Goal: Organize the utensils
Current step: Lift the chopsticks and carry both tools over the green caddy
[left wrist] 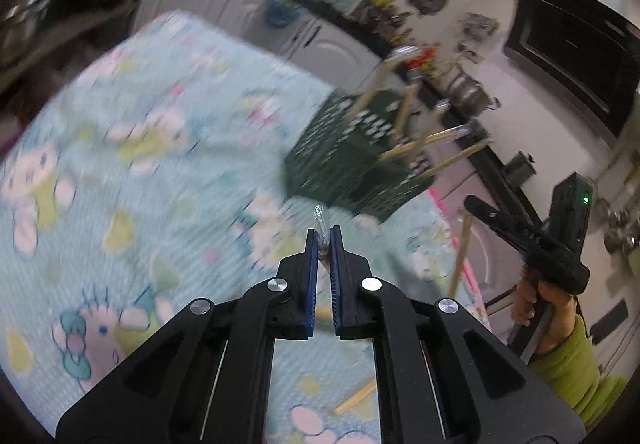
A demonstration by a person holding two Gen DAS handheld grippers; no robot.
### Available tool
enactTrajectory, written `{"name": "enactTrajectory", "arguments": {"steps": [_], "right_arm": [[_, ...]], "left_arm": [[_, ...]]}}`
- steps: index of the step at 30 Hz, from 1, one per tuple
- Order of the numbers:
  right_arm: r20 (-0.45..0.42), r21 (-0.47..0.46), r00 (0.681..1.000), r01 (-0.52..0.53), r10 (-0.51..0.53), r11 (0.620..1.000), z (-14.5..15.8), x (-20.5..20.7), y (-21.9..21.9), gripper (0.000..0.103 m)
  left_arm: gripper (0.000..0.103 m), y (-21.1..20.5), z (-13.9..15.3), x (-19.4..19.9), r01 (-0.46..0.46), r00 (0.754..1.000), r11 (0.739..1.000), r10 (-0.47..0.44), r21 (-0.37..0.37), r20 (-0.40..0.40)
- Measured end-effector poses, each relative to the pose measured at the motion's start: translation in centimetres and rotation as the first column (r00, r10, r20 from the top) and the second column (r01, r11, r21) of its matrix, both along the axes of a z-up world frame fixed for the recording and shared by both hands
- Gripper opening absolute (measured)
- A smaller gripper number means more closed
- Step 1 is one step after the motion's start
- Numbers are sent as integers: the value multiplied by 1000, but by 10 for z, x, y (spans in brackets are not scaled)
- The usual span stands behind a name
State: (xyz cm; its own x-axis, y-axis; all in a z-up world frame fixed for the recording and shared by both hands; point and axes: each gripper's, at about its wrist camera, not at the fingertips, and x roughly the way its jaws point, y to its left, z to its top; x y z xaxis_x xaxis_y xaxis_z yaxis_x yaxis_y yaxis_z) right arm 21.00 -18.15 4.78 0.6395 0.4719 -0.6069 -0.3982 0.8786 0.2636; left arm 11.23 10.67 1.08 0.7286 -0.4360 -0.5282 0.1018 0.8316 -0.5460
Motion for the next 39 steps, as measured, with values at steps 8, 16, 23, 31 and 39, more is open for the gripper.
{"name": "enactTrajectory", "arguments": {"steps": [8,16,23,31,39], "right_arm": [[128,-11,991,-48,49,999,43,-20,12,5],[242,-9,968,-72,72,997,78,-33,24,5],[306,10,949,-86,79,996,101,-33,28,5],[363,27,928,-98,82,995,127,-31,36,5],[459,44,885,-108,76,993,163,-27,48,5]], "left_arm": [[3,-44,54,12,106,986,992,-114,66,123],[3,-72,84,23,154,968,982,-173,112,183],[3,-78,106,31,157,958,979,-183,131,220],[3,-78,132,41,143,947,977,-181,157,267],[3,-72,172,47,93,924,977,-155,190,349]]}}
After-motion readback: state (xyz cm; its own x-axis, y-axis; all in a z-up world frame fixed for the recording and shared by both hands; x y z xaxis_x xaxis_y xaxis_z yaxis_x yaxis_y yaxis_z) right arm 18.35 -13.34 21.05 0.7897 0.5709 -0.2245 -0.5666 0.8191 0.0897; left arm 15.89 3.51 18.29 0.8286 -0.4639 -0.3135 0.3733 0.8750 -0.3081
